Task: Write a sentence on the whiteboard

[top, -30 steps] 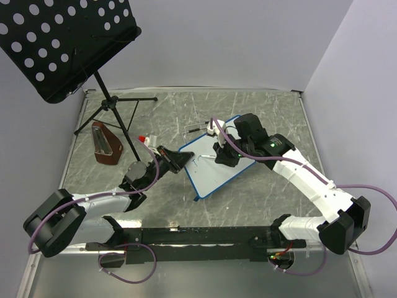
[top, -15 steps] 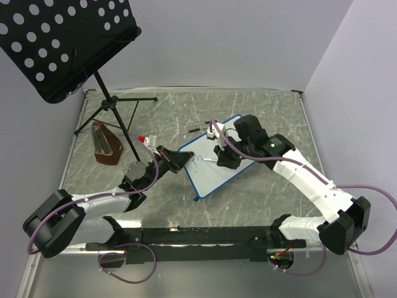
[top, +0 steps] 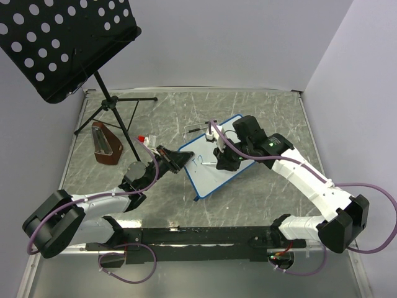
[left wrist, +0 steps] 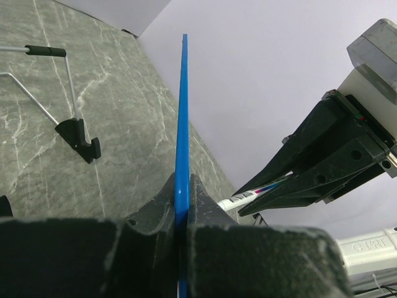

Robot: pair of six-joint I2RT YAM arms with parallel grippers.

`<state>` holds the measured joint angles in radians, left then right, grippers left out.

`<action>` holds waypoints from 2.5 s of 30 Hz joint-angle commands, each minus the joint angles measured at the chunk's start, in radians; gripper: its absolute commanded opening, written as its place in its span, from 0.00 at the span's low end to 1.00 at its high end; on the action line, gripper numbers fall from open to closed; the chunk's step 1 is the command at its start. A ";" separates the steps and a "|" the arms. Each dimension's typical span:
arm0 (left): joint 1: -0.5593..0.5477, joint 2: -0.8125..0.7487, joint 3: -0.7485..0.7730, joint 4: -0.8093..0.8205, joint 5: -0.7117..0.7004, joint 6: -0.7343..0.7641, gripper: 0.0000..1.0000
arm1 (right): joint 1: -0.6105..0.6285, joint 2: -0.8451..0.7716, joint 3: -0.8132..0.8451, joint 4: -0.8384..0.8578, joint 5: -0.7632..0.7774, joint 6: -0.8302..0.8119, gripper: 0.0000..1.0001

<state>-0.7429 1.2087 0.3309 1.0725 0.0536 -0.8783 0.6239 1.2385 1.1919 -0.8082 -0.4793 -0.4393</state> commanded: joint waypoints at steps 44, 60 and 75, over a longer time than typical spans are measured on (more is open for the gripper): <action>-0.004 -0.021 0.007 0.230 0.011 -0.062 0.01 | -0.084 0.004 0.058 0.040 -0.056 0.033 0.00; -0.006 -0.032 0.002 0.225 -0.001 -0.059 0.01 | -0.072 0.019 0.040 0.009 -0.053 0.013 0.00; -0.004 -0.032 0.008 0.213 -0.006 -0.053 0.01 | -0.070 -0.008 0.012 -0.016 -0.039 -0.010 0.00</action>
<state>-0.7437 1.2213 0.3141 1.1149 0.0505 -0.9020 0.5472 1.2533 1.2182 -0.8135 -0.5343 -0.4366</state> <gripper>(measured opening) 0.067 0.187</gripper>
